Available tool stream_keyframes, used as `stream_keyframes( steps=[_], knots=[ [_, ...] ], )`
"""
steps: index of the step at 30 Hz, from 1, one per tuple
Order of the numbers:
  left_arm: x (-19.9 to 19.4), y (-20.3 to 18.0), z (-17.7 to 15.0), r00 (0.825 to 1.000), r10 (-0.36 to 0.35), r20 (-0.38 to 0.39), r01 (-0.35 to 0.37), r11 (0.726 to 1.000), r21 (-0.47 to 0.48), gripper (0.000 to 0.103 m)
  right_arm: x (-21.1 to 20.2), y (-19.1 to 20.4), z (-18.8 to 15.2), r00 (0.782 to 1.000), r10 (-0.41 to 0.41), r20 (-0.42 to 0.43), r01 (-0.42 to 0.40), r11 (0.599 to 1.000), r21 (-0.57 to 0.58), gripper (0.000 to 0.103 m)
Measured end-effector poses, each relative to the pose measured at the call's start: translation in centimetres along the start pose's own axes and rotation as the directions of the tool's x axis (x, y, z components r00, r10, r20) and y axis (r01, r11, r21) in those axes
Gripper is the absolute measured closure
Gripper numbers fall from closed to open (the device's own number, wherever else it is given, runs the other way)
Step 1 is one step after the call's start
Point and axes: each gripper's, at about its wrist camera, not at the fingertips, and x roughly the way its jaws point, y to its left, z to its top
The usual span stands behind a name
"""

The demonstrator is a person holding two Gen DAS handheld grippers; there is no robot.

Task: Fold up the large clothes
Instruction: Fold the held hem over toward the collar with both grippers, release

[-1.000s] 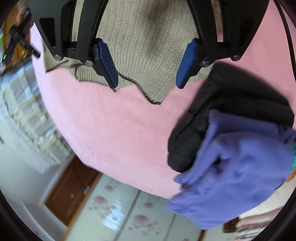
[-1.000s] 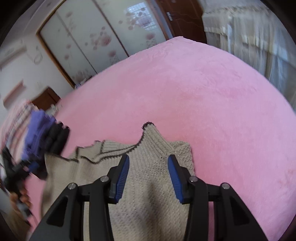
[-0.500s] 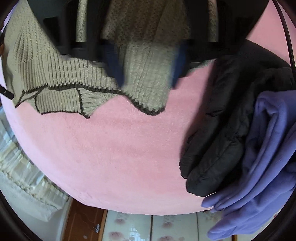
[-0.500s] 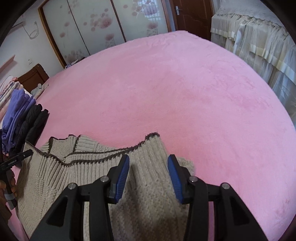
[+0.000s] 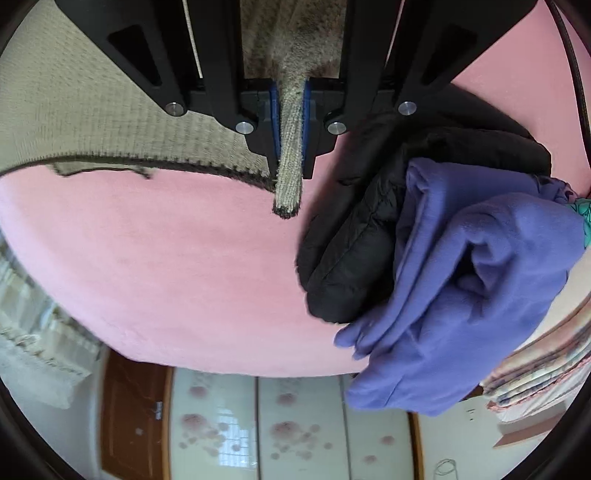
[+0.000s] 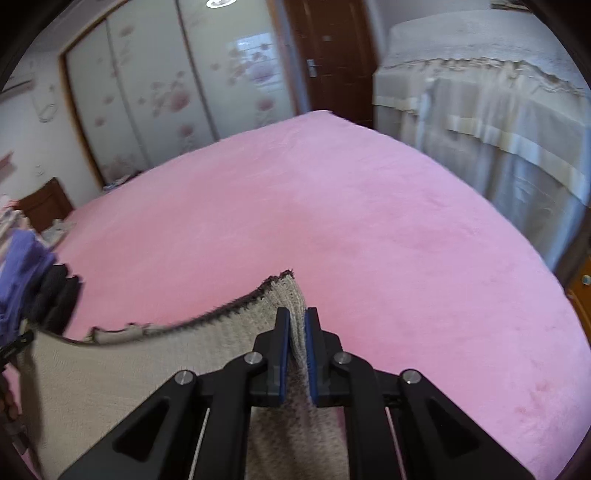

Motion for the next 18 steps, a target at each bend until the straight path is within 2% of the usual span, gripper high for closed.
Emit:
stream_keyframes(
  steps=[6,12,13,15,17,18],
  knots=[
    [4.3,-1.6,-2.3,0.99,0.123,-0.066,-0.119,0.991,0.063,0.096,4.9,0.8,-1.3,0.99,-0.101,-0.098,0.097,0.994,-0.039,0.095],
    [6.3,-2.8,-3.1,0.978,0.176,-0.111,-0.163,0.98,0.117,0.092,6.1,0.6,-1.5,0.982,-0.132,-0.138,0.125,0.991,-0.057,0.094],
    [6.2,-3.0,-3.1,0.977,0.182,-0.113,-0.167,0.977,0.13,0.091,6.0,0.6,-1.4,0.982,-0.128,-0.141,0.12,0.991,-0.058,0.09],
    [5.3,-3.4,-3.0,0.975,0.195,-0.108,-0.177,0.972,0.154,0.082,5.3,0.6,-1.1,0.982,-0.119,-0.147,0.112,0.992,-0.053,0.087],
    [3.9,-3.8,-2.9,0.976,0.193,-0.097,-0.175,0.97,0.168,0.056,3.9,0.5,-0.9,0.984,-0.099,-0.147,0.094,0.995,-0.041,0.083],
    [2.7,-3.8,-2.8,0.981,0.171,-0.087,-0.155,0.975,0.162,0.049,3.2,0.7,-0.8,0.985,-0.089,-0.145,0.084,0.996,-0.038,0.083]
  ],
)
